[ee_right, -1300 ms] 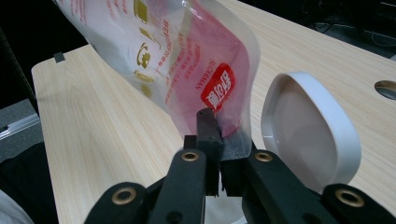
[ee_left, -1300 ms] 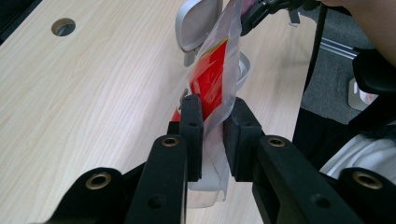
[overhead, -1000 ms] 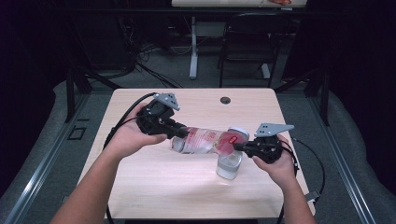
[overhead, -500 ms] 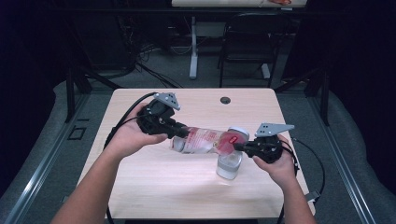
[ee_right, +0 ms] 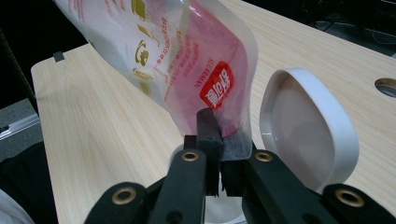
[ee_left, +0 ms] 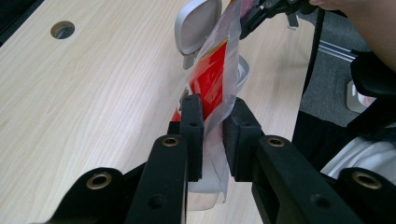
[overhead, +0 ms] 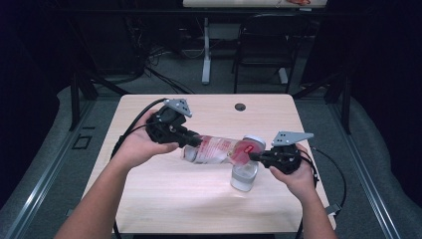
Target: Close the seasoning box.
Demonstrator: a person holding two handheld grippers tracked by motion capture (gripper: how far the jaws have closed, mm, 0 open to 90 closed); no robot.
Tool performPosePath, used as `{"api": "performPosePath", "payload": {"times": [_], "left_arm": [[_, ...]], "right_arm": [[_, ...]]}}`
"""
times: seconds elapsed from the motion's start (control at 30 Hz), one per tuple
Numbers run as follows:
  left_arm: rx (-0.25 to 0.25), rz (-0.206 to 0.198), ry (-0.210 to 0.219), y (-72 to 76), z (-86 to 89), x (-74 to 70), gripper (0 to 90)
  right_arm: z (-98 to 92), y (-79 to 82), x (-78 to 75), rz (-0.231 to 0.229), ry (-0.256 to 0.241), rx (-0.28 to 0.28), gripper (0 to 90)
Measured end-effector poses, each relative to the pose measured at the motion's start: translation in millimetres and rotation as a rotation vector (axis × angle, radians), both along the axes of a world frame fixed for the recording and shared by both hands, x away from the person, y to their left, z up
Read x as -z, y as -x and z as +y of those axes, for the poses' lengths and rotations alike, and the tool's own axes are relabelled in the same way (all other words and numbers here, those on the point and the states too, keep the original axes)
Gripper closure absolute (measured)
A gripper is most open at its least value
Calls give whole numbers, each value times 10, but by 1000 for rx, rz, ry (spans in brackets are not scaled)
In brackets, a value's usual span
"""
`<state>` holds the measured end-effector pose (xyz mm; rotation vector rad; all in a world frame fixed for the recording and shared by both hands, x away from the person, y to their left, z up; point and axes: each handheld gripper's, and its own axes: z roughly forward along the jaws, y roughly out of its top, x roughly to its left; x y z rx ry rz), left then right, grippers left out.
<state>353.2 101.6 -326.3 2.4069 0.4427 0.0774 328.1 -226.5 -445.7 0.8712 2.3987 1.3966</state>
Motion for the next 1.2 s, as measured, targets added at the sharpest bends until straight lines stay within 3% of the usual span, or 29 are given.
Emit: {"api": "performPosePath", "payload": {"times": [1.2], "left_arm": [[9,-6,-3,3,-39,-29,793]], "right_arm": [[-2,-5,14,4,11,8,884]]}}
